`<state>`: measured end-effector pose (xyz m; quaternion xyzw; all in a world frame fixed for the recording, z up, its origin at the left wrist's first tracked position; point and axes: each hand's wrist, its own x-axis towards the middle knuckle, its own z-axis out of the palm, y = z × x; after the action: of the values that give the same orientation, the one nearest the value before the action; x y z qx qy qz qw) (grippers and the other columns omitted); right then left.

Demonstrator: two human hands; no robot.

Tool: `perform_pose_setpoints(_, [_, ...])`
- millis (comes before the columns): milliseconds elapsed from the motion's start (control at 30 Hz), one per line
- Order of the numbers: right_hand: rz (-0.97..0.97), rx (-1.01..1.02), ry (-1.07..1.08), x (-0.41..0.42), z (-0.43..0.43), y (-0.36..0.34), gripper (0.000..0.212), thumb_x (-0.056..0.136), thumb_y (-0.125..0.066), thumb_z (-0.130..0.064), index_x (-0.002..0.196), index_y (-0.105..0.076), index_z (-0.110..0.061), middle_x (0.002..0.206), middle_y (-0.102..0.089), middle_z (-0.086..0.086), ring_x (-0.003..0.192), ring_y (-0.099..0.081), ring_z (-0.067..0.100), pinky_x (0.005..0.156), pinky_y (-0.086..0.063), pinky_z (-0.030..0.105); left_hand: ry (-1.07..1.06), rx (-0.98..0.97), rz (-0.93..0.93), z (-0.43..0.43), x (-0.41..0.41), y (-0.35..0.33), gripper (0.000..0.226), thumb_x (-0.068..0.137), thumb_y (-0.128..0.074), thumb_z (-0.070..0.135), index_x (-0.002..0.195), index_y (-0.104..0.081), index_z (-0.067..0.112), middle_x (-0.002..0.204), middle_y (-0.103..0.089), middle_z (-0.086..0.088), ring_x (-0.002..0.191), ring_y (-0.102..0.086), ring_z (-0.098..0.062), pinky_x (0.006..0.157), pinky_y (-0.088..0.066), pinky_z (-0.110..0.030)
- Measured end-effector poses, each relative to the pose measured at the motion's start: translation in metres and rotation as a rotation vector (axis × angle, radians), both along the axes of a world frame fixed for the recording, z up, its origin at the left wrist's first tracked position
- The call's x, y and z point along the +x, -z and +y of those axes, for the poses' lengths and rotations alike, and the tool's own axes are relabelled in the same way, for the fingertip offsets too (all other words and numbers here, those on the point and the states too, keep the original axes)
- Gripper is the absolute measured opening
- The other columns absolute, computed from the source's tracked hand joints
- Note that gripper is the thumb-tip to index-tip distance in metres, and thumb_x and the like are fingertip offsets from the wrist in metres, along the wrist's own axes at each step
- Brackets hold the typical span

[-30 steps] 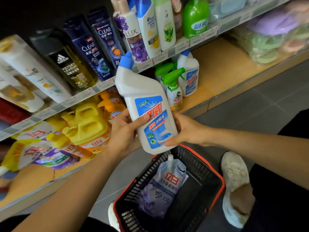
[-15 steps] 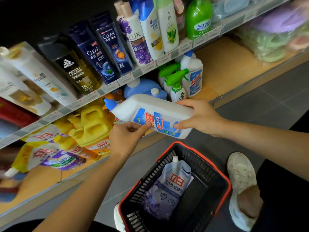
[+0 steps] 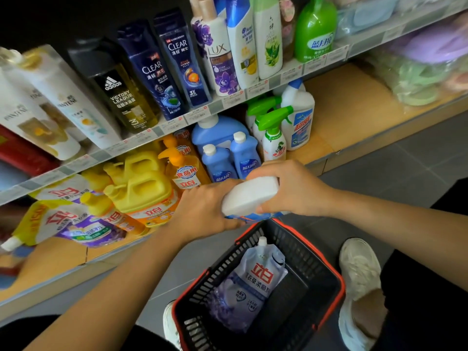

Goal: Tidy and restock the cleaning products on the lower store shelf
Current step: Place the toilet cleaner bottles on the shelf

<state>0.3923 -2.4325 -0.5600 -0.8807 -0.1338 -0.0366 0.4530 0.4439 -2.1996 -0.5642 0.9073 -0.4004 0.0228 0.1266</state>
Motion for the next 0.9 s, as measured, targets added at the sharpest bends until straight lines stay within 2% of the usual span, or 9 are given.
perform_pose_setpoints(67, [0.027, -0.002, -0.011, 0.001, 0.002, -0.001, 0.056, 0.061, -0.093, -0.021, 0.113, -0.071, -0.023, 0.105, -0.066, -0.012, 0.098, -0.058, 0.004, 0.077, -0.048, 0.023, -0.011, -0.025, 0.02, 0.004, 0.001, 0.003, 0.072, 0.066, -0.081, 0.066, 0.129, -0.057, 0.039, 0.107, -0.073, 0.012, 0.091, -0.068, -0.015, 0.063, -0.048, -0.032])
perform_pose_setpoints(133, [0.021, 0.013, -0.047, 0.002, 0.003, -0.003, 0.057, 0.063, -0.093, -0.02, 0.115, -0.07, -0.019, 0.108, -0.064, -0.01, 0.102, -0.058, 0.005, 0.081, -0.048, 0.023, -0.049, -0.085, 0.069, 0.007, 0.0, 0.005, 0.072, 0.065, -0.084, 0.062, 0.128, -0.061, 0.037, 0.105, -0.074, 0.01, 0.091, -0.069, -0.015, 0.068, -0.053, -0.036])
perform_pose_setpoints(233, [-0.06, 0.05, -0.083, 0.003, 0.004, -0.005, 0.06, 0.07, -0.09, -0.024, 0.125, -0.067, -0.017, 0.128, -0.062, -0.006, 0.121, -0.054, 0.004, 0.101, -0.044, 0.024, -0.117, -0.175, 0.141, 0.006, -0.002, 0.007, 0.075, 0.064, -0.088, 0.058, 0.13, -0.063, 0.032, 0.108, -0.074, 0.007, 0.091, -0.068, -0.016, 0.072, -0.054, -0.039])
perform_pose_setpoints(333, [-0.156, -0.021, -0.075, 0.001, 0.0, -0.002, 0.062, 0.086, -0.077, -0.024, 0.143, -0.052, -0.019, 0.154, -0.042, -0.005, 0.143, -0.035, 0.005, 0.118, -0.029, 0.026, -0.164, -0.27, 0.231, 0.005, -0.004, 0.009, 0.074, 0.064, -0.091, 0.055, 0.128, -0.065, 0.029, 0.109, -0.073, 0.01, 0.092, -0.067, -0.011, 0.074, -0.056, -0.038])
perform_pose_setpoints(433, [-0.27, -0.095, -0.078, -0.002, -0.005, 0.006, 0.06, 0.098, -0.06, -0.017, 0.152, -0.036, -0.012, 0.161, -0.031, 0.001, 0.149, -0.025, 0.008, 0.122, -0.023, 0.028, -0.214, -0.371, 0.329, 0.006, -0.005, 0.009, 0.074, 0.064, -0.091, 0.053, 0.126, -0.066, 0.021, 0.108, -0.072, 0.008, 0.094, -0.068, -0.013, 0.077, -0.057, -0.042])
perform_pose_setpoints(567, [-0.393, -0.106, -0.064, -0.005, -0.007, 0.014, 0.051, 0.102, -0.051, -0.009, 0.151, -0.037, -0.009, 0.159, -0.036, 0.005, 0.149, -0.029, 0.017, 0.121, -0.029, 0.039, -0.253, -0.455, 0.377, 0.009, -0.003, 0.008, 0.072, 0.067, -0.094, 0.035, 0.13, -0.063, 0.017, 0.116, -0.072, 0.003, 0.103, -0.068, -0.018, 0.084, -0.058, -0.047])
perform_pose_setpoints(733, [-0.477, -0.047, 0.037, -0.005, -0.012, 0.011, 0.043, 0.092, -0.069, -0.009, 0.134, -0.06, -0.005, 0.14, -0.058, 0.008, 0.131, -0.054, 0.022, 0.11, -0.043, 0.039, -0.245, -0.488, 0.384, 0.008, -0.001, 0.006, 0.074, 0.068, -0.094, 0.033, 0.133, -0.063, 0.017, 0.119, -0.072, 0.003, 0.106, -0.068, -0.019, 0.086, -0.059, -0.047])
perform_pose_setpoints(800, [-0.451, 0.023, 0.123, -0.005, -0.014, 0.008, 0.039, 0.084, -0.077, -0.013, 0.122, -0.069, -0.004, 0.128, -0.066, 0.008, 0.12, -0.062, 0.021, 0.102, -0.049, 0.039, -0.237, -0.498, 0.383, 0.008, -0.001, 0.006, 0.074, 0.068, -0.093, 0.034, 0.134, -0.063, 0.018, 0.119, -0.072, 0.003, 0.106, -0.068, -0.017, 0.086, -0.059, -0.046])
perform_pose_setpoints(900, [-0.305, 0.159, 0.211, -0.004, -0.015, 0.004, 0.034, 0.077, -0.083, -0.017, 0.109, -0.076, -0.005, 0.116, -0.072, 0.006, 0.108, -0.067, 0.015, 0.094, -0.054, 0.035, -0.22, -0.507, 0.376, 0.008, -0.003, 0.006, 0.074, 0.069, -0.092, 0.036, 0.135, -0.062, 0.019, 0.119, -0.072, 0.006, 0.106, -0.069, -0.015, 0.085, -0.06, -0.044])
